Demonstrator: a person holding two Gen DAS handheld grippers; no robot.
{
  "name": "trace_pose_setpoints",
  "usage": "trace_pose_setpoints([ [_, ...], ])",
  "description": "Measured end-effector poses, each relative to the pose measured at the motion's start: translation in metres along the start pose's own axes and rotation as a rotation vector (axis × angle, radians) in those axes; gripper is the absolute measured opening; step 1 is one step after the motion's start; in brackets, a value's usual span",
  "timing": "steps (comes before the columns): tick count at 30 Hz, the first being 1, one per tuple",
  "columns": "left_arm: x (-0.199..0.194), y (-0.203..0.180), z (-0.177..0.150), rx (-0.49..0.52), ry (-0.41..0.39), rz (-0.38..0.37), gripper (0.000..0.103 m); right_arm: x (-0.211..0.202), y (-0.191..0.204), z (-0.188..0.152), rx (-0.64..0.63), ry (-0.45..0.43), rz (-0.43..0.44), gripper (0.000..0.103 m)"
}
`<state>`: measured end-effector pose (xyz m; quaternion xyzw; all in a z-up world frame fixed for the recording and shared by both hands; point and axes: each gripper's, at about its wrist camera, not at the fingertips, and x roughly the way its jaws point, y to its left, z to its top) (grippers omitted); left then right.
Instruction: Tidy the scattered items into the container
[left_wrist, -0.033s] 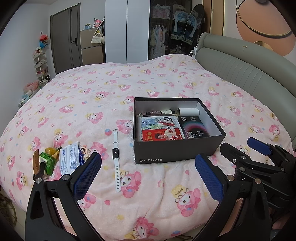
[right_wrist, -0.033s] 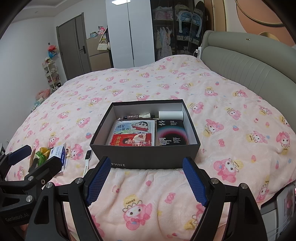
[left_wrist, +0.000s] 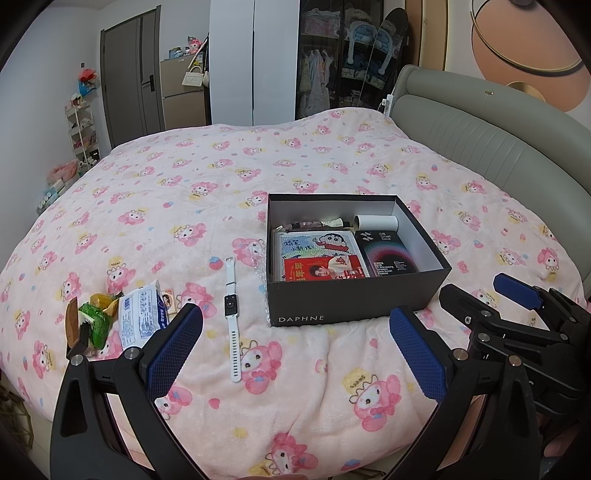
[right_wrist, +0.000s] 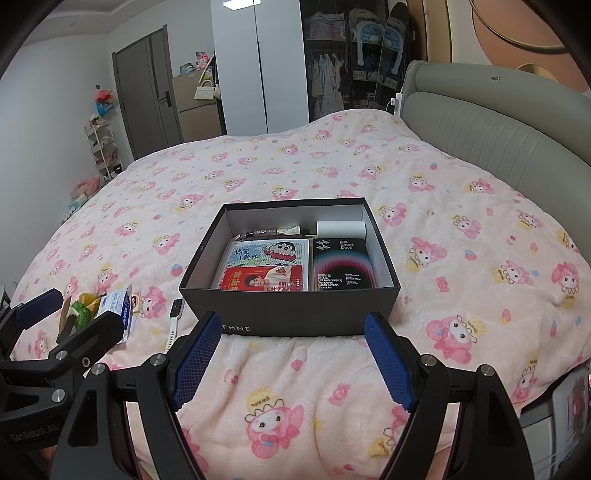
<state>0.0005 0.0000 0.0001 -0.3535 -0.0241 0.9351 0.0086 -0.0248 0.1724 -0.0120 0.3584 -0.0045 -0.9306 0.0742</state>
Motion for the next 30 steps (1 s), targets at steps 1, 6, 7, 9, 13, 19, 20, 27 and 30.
trace_pose_setpoints([
  [1, 0.0, 0.0, 0.0, 0.0, 0.0, 0.0, 0.102, 0.0, 0.0, 0.0, 0.0, 0.001, 0.0, 0.078],
  [6, -0.002, 0.0, -0.001, -0.001, 0.001, -0.001, 0.102, 0.001, 0.003, -0.002, 0.001, 0.006, 0.002, 0.078],
  [7, -0.001, 0.0, -0.002, -0.001, 0.001, -0.001, 0.102, 0.001, 0.003, -0.002, 0.001, 0.007, 0.002, 0.078],
  [9, 0.002, 0.0, -0.003, -0.003, 0.002, -0.003, 0.102, 0.001, 0.001, -0.003, 0.0, 0.008, 0.001, 0.078],
  [13, 0.003, 0.004, -0.005, -0.015, 0.006, -0.015, 0.102, 0.002, 0.002, -0.002, -0.001, -0.007, -0.009, 0.078],
  [19, 0.012, 0.01, -0.008, -0.005, 0.019, 0.001, 0.102, 0.012, 0.003, -0.004, -0.024, 0.006, 0.006, 0.078],
  [20, 0.013, 0.013, -0.009, -0.007, 0.023, 0.007, 0.102, 0.016, 0.004, -0.004, -0.029, 0.016, 0.016, 0.078],
  [27, 0.02, 0.066, -0.015, -0.101, 0.036, 0.083, 0.102, 0.033, 0.038, 0.005, -0.093, 0.025, 0.101, 0.078],
  [30, 0.03, 0.097, -0.025, -0.165, 0.059, 0.135, 0.102, 0.045, 0.057, 0.013, -0.126, 0.016, 0.119, 0.079],
])
